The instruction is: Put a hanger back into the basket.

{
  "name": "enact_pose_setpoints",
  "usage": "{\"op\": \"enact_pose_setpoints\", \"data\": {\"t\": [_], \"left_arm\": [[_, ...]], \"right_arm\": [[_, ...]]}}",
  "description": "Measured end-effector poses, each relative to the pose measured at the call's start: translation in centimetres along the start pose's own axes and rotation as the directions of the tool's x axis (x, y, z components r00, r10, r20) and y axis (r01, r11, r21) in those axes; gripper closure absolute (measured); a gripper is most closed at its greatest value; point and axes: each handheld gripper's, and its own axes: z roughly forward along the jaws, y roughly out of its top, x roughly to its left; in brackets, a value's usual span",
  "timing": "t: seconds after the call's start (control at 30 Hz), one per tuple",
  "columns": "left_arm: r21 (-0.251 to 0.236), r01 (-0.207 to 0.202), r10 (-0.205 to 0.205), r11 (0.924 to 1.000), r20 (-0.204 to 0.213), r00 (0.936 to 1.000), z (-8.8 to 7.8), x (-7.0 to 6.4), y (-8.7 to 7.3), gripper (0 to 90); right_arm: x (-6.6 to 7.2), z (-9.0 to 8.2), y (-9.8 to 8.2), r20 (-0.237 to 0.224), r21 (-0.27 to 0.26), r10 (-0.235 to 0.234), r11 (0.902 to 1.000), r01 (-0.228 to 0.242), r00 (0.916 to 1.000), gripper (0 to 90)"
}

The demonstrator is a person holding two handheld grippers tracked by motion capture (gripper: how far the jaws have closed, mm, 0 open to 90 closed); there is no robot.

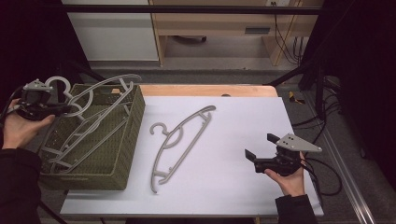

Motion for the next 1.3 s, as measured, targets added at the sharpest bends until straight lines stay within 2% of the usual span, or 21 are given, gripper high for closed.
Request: {"op": "enact_pose_setpoints", "data": {"t": [0.07, 0.33, 0.53, 0.73, 0.93, 1.03, 1.1, 1.13, 1.2, 1.27, 1.3], "left_arm": [[-0.003, -0.005, 0.005, 1.0, -0.001, 1.0, 0.1, 0.2, 0.0, 83.0], [0.035, -0.023, 0.024, 0.9991, -0.018, 0.9995, 1.4, 0.4, -0.3, 82.9], [0.052, -0.013, 0.015, 0.9986, -0.055, 0.9984, 2.2, 0.7, -0.9, 82.7], [0.059, -0.014, 0.017, 0.9982, -0.055, 0.9983, 2.8, 0.8, -1.2, 82.6], [0.077, -0.017, 0.024, 0.9969, -0.09, 0.9956, 3.0, 1.0, -1.4, 82.6], [0.078, -0.02, 0.027, 0.9967, -0.088, 0.9957, 3.0, 1.2, -1.6, 82.6], [0.066, -0.009, 0.014, 0.9978, -0.074, 0.9972, 3.2, 1.3, -1.8, 82.8], [0.066, -0.009, 0.014, 0.9978, -0.079, 0.9968, 3.4, 1.2, -1.9, 82.9], [0.066, -0.001, 0.006, 0.9978, -0.063, 0.998, 3.9, 1.1, -2.1, 82.9], [0.076, -0.003, 0.008, 0.9971, -0.076, 0.9971, 4.6, 0.8, -2.4, 82.8], [0.072, 0.012, -0.007, 0.9973, -0.07, 0.9975, 4.9, 0.8, -2.6, 82.8]], "right_arm": [[0.0, 0.0, 0.0, 0.0, 0.002, -0.001, 1.0, 0.001, 1.0, 2.3], [0.0, 0.0, 0.0, 0.002, 0.001, 0.001, 1.0, -0.001, 1.0, 2.4], [0.0, 0.1, 0.0, 0.004, 0.005, -0.003, 1.0, 0.003, 1.0, 2.4], [0.0, 0.1, -0.1, 0.007, 0.008, -0.002, 1.0, 0.002, 1.0, 2.4], [0.0, 0.2, -0.1, 0.006, 0.011, -0.003, 0.9999, 0.003, 1.0, 2.3], [0.0, 0.3, -0.1, 0.007, 0.014, -0.006, 0.9999, 0.006, 1.0, 2.3], [0.0, 0.3, -0.1, 0.007, 0.015, -0.006, 0.9999, 0.005, 1.0, 2.3], [0.1, 0.3, -0.1, 0.006, 0.018, -0.006, 0.9998, 0.006, 1.0, 2.3], [0.1, 0.3, -0.1, 0.005, 0.018, -0.007, 0.9998, 0.007, 1.0, 2.3], [0.1, 0.3, -0.1, 0.007, 0.017, -0.005, 0.9999, 0.005, 1.0, 2.3], [0.1, 0.3, -0.1, 0.007, 0.016, -0.005, 0.9999, 0.005, 1.0, 2.3]]}}
